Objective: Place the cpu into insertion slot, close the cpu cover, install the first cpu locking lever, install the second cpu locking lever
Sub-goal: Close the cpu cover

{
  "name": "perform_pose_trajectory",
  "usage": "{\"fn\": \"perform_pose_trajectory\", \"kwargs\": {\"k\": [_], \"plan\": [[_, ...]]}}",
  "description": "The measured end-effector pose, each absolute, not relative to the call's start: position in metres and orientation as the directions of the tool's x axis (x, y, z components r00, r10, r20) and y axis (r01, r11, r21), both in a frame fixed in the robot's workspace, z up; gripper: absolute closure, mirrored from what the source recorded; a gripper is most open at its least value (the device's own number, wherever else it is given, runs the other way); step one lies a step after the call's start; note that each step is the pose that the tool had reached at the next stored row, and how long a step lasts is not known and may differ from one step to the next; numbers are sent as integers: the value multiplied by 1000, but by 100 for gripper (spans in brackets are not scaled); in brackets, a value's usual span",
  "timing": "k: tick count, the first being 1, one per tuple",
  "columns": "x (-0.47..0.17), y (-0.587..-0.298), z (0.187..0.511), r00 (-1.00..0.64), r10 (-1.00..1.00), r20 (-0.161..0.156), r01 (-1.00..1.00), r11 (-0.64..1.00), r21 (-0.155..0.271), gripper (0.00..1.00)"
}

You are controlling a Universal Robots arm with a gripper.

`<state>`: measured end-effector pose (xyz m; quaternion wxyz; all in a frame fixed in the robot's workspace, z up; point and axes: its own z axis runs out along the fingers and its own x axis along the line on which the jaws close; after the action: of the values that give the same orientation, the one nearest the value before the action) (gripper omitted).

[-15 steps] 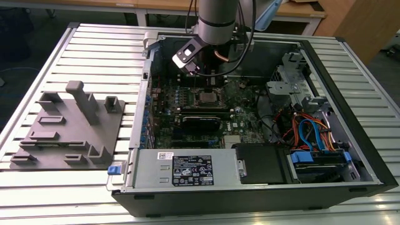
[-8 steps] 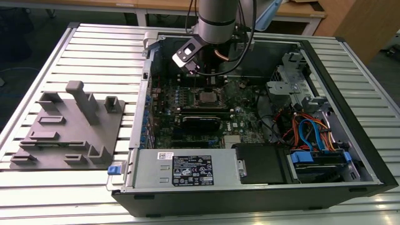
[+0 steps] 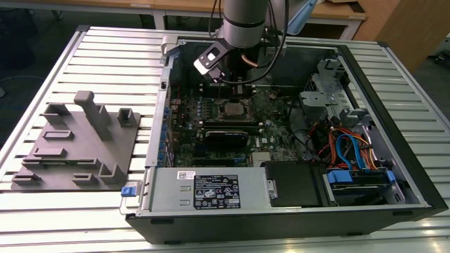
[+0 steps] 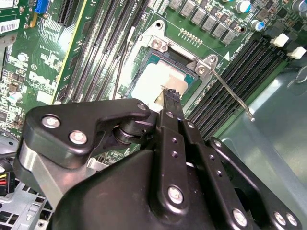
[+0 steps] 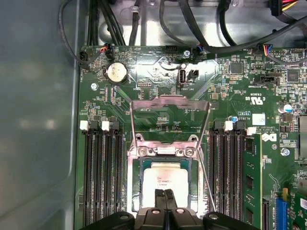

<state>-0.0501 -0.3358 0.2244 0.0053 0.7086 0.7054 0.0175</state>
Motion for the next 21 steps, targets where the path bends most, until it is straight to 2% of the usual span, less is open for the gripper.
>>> {"fn": "perform_pose_trajectory", "kwargs": {"k": [21], "plan": [[-45, -336, 225, 5, 1000, 17, 1000, -5, 10, 90]]}}
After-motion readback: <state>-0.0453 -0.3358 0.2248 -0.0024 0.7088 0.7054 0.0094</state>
